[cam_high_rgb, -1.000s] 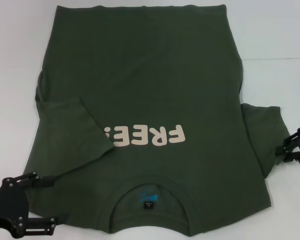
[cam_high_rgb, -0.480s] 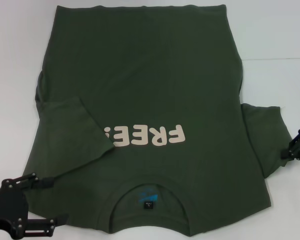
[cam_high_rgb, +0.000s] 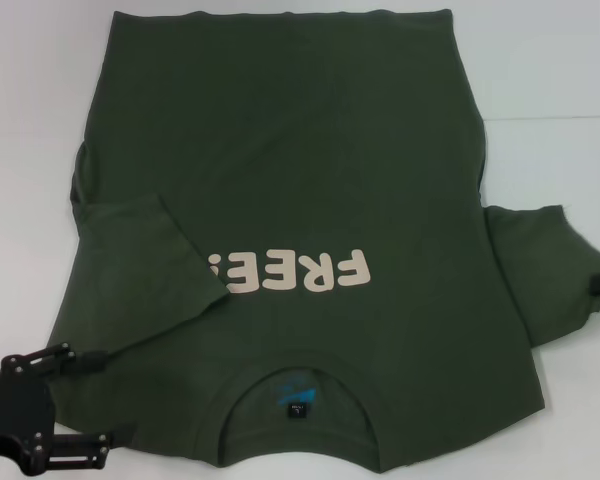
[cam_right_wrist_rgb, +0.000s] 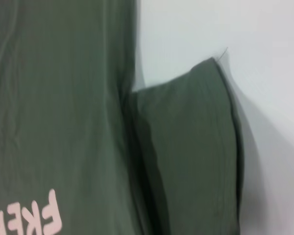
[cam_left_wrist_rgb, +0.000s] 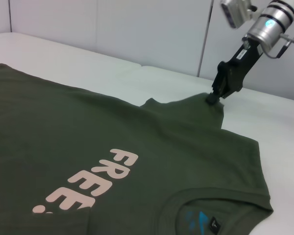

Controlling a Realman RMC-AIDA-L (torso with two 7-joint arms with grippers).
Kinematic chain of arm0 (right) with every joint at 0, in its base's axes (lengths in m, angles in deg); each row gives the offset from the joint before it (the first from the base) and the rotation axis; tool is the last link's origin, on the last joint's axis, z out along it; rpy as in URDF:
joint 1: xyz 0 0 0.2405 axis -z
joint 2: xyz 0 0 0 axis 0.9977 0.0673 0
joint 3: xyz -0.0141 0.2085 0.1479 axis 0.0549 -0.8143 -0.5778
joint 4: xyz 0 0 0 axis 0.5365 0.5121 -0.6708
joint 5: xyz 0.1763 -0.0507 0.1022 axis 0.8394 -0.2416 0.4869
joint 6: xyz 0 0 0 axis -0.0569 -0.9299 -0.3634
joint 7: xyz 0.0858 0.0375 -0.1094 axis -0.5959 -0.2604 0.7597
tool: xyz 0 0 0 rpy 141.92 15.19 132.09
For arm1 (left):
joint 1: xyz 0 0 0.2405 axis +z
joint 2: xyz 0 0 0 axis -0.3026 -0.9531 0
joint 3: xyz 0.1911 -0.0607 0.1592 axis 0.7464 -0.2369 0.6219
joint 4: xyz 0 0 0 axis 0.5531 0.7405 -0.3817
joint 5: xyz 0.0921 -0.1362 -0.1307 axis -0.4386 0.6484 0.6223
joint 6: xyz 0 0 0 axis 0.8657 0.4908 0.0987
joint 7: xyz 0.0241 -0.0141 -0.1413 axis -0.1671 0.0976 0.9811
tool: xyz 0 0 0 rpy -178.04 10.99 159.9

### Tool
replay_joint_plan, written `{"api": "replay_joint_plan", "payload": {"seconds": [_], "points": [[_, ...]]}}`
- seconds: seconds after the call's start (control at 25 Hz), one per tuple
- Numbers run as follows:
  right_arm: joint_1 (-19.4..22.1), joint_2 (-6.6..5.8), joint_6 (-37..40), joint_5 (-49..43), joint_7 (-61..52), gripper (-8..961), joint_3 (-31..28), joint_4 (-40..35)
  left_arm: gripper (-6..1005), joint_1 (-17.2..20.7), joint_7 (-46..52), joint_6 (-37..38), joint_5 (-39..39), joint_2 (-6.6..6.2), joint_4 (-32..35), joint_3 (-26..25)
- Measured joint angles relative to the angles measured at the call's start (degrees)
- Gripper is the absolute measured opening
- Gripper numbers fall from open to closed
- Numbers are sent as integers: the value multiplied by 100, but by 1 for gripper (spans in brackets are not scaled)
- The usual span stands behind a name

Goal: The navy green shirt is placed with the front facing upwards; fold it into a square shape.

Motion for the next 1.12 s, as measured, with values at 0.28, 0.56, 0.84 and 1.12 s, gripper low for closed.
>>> {"api": "replay_joint_plan", "payload": {"seconds": [0.28, 0.56, 0.84, 1.12], "points": [[353, -73, 370, 462, 67, 63, -258, -612, 937, -27, 113, 0, 14, -1, -1, -33], [429, -142, 628, 764, 189, 76, -441, -910, 938, -38, 117, -16, 16, -8, -1, -81], [250, -92, 858, 1040, 380, 90, -384, -943, 937, -38, 119, -43, 16, -9, -28, -82], [-206, 19, 977, 1120, 468, 103, -117, -926, 937, -18, 119, -53, 16, -9, -30, -88]]}}
